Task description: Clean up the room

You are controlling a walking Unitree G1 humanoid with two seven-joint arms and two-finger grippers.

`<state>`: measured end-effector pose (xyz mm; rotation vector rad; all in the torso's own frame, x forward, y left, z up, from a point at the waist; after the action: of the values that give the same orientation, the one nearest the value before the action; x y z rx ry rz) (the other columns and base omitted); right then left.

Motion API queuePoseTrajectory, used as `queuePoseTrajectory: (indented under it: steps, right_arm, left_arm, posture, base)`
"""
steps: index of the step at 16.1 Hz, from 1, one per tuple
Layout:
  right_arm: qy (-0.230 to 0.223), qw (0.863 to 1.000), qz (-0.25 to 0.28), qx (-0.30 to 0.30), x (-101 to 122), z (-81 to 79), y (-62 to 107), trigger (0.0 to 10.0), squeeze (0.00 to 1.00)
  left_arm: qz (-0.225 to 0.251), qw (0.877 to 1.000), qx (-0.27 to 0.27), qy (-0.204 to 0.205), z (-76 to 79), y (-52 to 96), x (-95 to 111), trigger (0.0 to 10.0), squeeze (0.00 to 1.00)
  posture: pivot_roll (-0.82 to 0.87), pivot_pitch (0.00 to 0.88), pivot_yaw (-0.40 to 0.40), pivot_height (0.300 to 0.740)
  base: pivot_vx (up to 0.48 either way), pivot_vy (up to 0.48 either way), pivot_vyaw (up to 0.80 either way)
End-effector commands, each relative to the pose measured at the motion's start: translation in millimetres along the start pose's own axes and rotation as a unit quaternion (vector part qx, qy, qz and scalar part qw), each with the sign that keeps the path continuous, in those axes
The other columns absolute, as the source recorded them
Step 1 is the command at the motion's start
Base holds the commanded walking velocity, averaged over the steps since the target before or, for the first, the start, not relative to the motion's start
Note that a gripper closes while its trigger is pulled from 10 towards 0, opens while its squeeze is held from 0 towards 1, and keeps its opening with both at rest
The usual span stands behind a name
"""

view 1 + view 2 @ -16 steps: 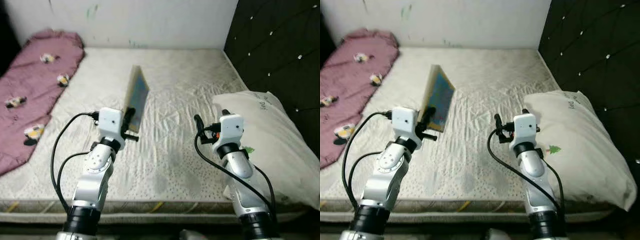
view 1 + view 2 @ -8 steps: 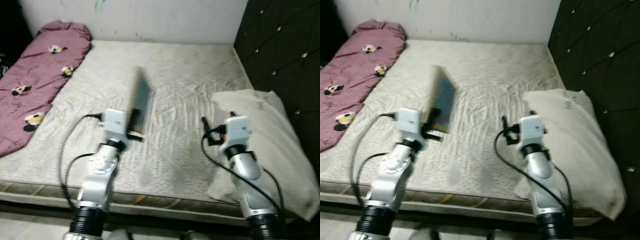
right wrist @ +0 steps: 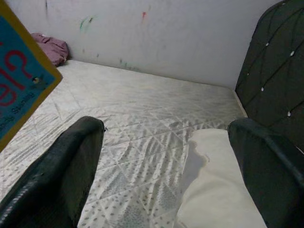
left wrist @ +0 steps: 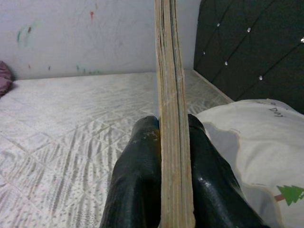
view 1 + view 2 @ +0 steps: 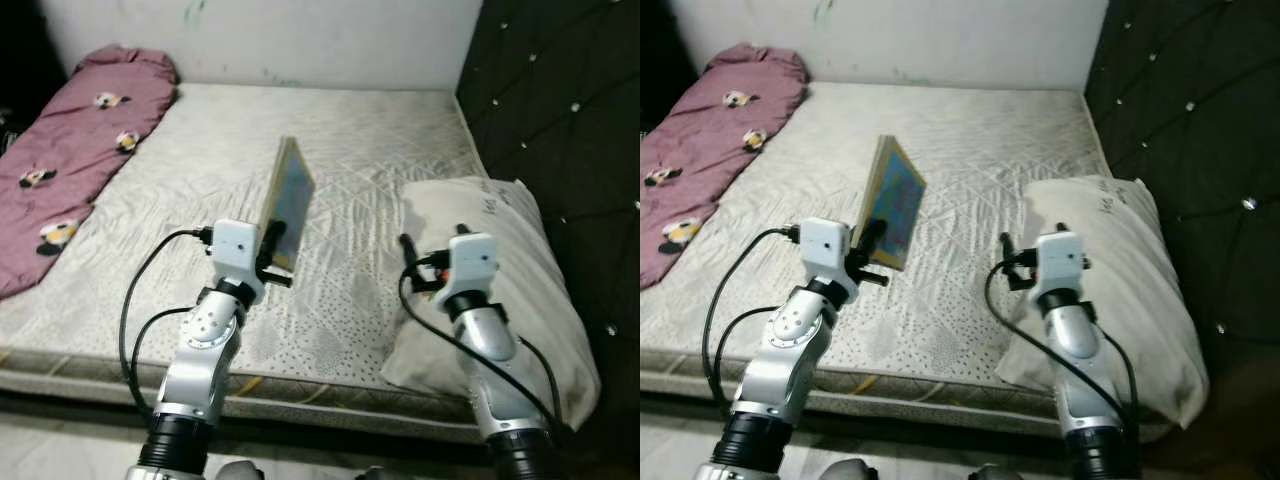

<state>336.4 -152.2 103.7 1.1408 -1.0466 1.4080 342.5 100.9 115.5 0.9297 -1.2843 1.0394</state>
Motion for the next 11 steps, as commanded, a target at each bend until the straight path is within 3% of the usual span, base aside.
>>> queuePoseTrajectory:
  steps: [1,4,7,8,11]
  right_arm:
    - [0.002,1.000,0.004,-0.003,3.6,1.7,-1.6,10.0,0.00]
    - [0.005,1.000,0.005,-0.001,3.6,2.0,-2.1,10.0,0.00]
    - [0.007,1.000,0.004,-0.002,3.0,4.0,-2.0,10.0,0.00]
    - [0.005,1.000,0.001,-0.002,1.9,4.0,-1.8,10.0,0.00]
    - [0.005,1.000,0.000,0.002,1.0,2.6,-1.9,10.0,0.00]
  left_arm:
    - [0.025,1.000,0.002,-0.006,-2.6,-1.5,14.6,10.0,0.00]
    - [0.023,1.000,0.014,0.001,-12.1,6.0,11.4,10.0,0.00]
    - [-0.014,0.994,0.071,0.087,-33.2,15.4,-7.2,10.0,0.00]
    - [-0.020,0.990,0.094,0.102,-41.5,19.6,-12.9,10.0,0.00]
    - [-0.019,0.991,0.107,0.074,-43.9,23.2,-14.1,10.0,0.00]
  posture:
    - [-0.04,0.000,0.006,0.740]
    - [-0.04,0.000,0.005,0.740]
    - [-0.03,0.000,-0.003,0.740]
    - [-0.03,0.000,-0.007,0.740]
    - [-0.03,0.000,-0.008,0.740]
  base:
    - [0.000,0.000,0.00]
    - [0.000,0.000,0.00]
    - [0.000,0.000,0.00]
    - [0.000,0.000,-0.80]
    - [0.000,0.000,-0.80]
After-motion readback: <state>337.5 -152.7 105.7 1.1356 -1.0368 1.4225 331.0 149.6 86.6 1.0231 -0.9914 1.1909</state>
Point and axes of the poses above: a point about 5 cm out from each wrist's last joint towards the gripper, its own y axis pointing back from the gripper into the wrist, its own x axis along the axis of the wrist's last joint, z = x × y, the point moved 5 cm from there along -y, pointing out of the wrist towards the gripper, and after that the axes turned 4 degrees about y, right-handed, at the moved point
